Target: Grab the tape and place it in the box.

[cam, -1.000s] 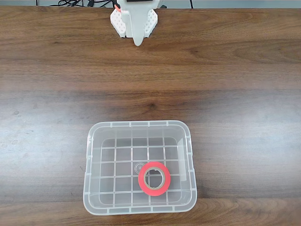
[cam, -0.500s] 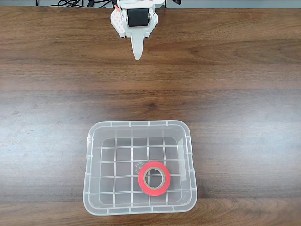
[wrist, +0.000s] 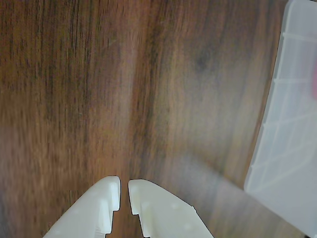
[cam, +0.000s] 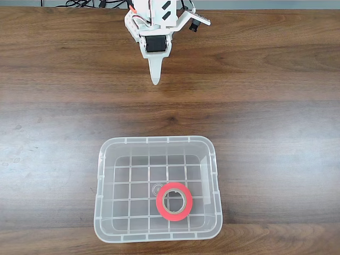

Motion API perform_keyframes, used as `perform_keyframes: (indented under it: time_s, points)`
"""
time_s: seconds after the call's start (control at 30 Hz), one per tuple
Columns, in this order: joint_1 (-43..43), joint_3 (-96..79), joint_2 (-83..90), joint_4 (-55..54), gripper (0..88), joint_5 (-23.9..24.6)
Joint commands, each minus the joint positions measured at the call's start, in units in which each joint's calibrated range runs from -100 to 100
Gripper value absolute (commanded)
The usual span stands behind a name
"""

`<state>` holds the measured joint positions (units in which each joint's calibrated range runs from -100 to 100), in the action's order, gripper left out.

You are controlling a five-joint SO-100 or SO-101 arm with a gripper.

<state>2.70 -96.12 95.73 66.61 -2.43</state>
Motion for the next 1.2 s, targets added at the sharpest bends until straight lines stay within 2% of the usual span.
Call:
perform_keyframes:
  time_s: [0.0,0.23,1.17]
  points:
    - [-0.58,-0.11,3.55,-0.86,1.3,0.58]
    - [-0.58,-0.81,3.3,-0.6,1.3,2.48]
    - [-0.66,-0.9,3.22,-0.6,1.7,2.53]
